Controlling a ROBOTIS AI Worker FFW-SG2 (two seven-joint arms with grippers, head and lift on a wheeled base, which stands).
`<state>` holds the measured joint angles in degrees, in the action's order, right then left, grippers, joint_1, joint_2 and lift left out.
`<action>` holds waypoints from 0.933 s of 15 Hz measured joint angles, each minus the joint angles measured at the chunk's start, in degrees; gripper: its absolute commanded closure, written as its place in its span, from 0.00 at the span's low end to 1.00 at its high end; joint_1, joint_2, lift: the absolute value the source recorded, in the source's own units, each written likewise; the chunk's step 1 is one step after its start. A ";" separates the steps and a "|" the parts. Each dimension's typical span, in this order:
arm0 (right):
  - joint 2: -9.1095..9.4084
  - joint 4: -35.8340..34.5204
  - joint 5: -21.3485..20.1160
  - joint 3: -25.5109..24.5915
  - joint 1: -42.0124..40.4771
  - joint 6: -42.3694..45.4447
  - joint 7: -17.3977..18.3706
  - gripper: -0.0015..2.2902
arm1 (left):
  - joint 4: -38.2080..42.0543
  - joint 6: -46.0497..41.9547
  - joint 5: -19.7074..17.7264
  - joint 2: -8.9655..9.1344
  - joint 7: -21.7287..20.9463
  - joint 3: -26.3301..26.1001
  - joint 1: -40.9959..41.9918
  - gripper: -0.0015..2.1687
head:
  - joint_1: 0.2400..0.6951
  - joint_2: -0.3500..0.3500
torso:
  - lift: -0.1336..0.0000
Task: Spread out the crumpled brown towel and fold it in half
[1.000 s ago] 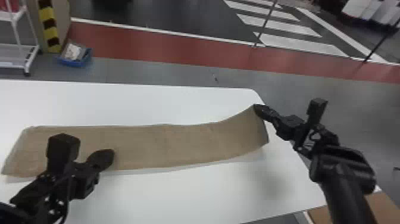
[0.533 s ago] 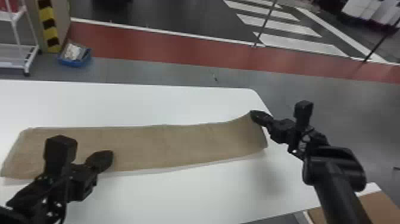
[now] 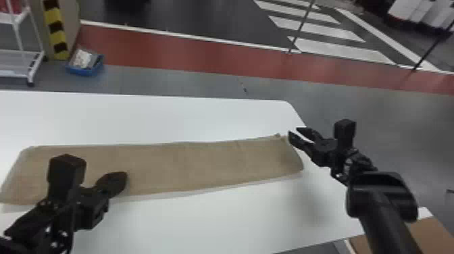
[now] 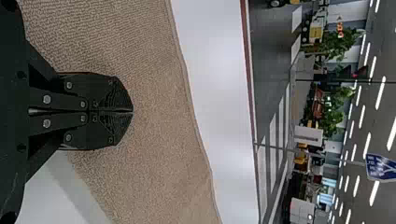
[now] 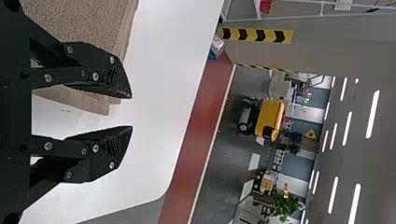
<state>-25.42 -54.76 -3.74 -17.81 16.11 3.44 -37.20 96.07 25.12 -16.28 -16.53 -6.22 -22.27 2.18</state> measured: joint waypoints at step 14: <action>-1.09 -17.90 10.57 -9.71 -11.99 -12.05 -7.15 0.05 | 5.79 -4.85 -1.40 0.16 2.44 5.04 1.05 0.86 | 1.00 0.00 | 0.10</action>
<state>-26.51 -72.65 6.83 -27.51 4.12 -8.61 -44.36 101.86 20.27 -17.68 -16.36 -3.78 -17.22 3.23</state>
